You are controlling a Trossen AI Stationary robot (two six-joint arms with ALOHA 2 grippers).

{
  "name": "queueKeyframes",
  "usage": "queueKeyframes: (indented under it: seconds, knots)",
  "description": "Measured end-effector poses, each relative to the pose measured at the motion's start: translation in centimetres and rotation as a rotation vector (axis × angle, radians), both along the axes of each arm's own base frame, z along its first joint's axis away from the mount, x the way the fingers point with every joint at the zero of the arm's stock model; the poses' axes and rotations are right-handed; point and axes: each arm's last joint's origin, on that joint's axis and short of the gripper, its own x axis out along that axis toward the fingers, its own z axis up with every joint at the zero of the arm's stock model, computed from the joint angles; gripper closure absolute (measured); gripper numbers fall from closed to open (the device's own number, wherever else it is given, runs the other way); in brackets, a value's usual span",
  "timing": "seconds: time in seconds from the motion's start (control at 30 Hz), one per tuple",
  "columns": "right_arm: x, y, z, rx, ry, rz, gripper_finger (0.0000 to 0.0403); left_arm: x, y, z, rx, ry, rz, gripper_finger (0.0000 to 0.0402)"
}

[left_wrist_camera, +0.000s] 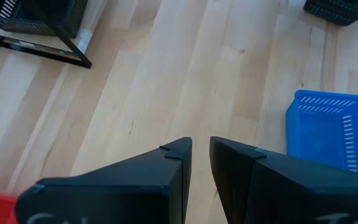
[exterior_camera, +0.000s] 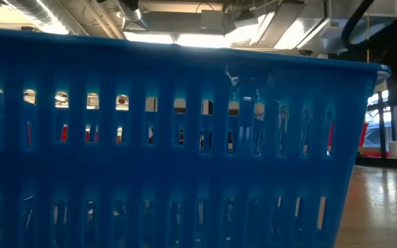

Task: Stack baskets on shelf by color
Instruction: Stack the right black bin on top of the other black bin on the shelf

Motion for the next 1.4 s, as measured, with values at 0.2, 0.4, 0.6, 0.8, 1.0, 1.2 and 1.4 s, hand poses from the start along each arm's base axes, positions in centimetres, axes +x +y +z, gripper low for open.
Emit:
queueKeyframes:
  seconds: [0.2,0.4,0.6,0.8,1.0,1.2,1.4]
  knots:
    - [0.9,-0.7,0.4,0.01,-0.032,-0.008,0.039,0.0,0.0,0.0,0.0,-0.001,0.0,0.0351]
    - [2.0,-2.9,1.6,-0.044,0.009,-0.026,0.0396,0.0,0.0,0.0,0.0,0.0,0.0,0.0351]
    - [4.4,-6.6,2.8,-0.106,-0.028,-0.24,0.0399,0.0,0.0,0.0,0.0,0.0,0.0,0.0351]
    - [6.5,-11.5,3.1,-0.126,-0.066,-0.561,0.04,0.0,0.0,0.0,0.001,0.001,0.0,0.0351]
    - [8.2,-16.8,3.4,-0.117,-0.18,-0.796,0.0401,0.0,0.0,0.0,0.001,0.001,-0.001,0.0351]
    - [7.8,-20.9,3.4,-0.161,-0.197,-0.894,0.04,0.0,0.0,0.0,0.018,0.005,-0.019,0.0351]
    - [7.6,-22.3,3.2,-0.187,-0.194,-0.919,0.0399,0.0,0.0,0.0,0.018,0.005,-0.019,0.0351]
